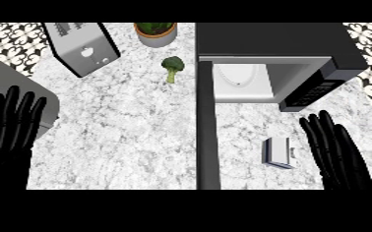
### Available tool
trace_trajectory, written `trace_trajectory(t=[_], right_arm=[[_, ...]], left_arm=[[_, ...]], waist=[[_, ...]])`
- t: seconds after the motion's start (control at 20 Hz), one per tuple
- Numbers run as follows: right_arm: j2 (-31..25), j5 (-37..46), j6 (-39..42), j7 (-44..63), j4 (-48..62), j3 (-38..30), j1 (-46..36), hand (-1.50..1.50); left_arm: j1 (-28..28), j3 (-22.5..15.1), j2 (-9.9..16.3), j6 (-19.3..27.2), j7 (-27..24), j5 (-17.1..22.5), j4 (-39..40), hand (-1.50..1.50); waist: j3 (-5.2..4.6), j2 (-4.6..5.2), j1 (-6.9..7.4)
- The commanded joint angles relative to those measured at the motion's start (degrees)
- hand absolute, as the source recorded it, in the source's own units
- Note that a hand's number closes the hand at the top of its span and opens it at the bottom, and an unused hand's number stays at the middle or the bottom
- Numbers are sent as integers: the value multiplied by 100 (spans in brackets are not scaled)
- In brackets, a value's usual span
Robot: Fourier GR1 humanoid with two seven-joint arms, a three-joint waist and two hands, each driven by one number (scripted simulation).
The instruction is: Pick up the milk, place it into the microwave and close the microwave
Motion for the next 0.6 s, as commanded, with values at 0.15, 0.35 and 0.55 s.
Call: trace_trajectory(t=[0.15, 0.35, 0.55], right_arm=[[51, 381, -275, -216, -83, 88, 457, -150], [-58, 94, -231, -252, 84, -253, 758, -150], [-152, 139, -177, -506, 104, -139, 1109, -150]], left_arm=[[529, 402, 44, -423, -100, 461, -259, -150], [742, 843, 257, -636, 158, 999, -625, -150], [1306, 818, 51, -912, 64, 1061, -967, -150]], waist=[[4, 3, -2], [4, 4, 12], [4, 0, 6]])
